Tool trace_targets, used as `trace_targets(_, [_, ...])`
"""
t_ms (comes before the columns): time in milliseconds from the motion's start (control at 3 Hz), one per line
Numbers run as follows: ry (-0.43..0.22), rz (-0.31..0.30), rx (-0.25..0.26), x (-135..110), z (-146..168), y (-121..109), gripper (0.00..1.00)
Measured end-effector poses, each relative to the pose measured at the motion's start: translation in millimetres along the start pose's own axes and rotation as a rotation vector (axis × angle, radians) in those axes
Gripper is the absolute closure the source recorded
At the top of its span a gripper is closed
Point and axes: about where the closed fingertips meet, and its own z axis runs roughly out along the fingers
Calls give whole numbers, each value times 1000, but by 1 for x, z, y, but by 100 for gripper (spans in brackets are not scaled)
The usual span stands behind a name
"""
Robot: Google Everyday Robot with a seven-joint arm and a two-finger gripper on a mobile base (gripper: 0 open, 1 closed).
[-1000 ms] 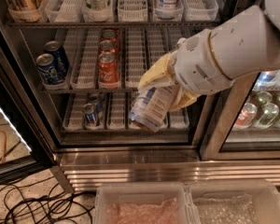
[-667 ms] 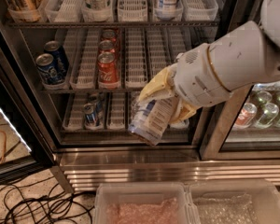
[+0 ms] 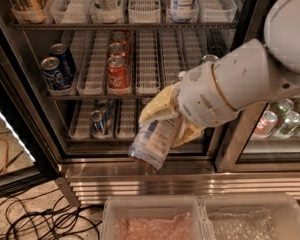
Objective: Pick blue plastic bottle from top shelf of fridge
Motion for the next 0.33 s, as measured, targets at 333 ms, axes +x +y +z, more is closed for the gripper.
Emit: trace_targets(333, [88, 22, -8, 15, 24, -5, 100])
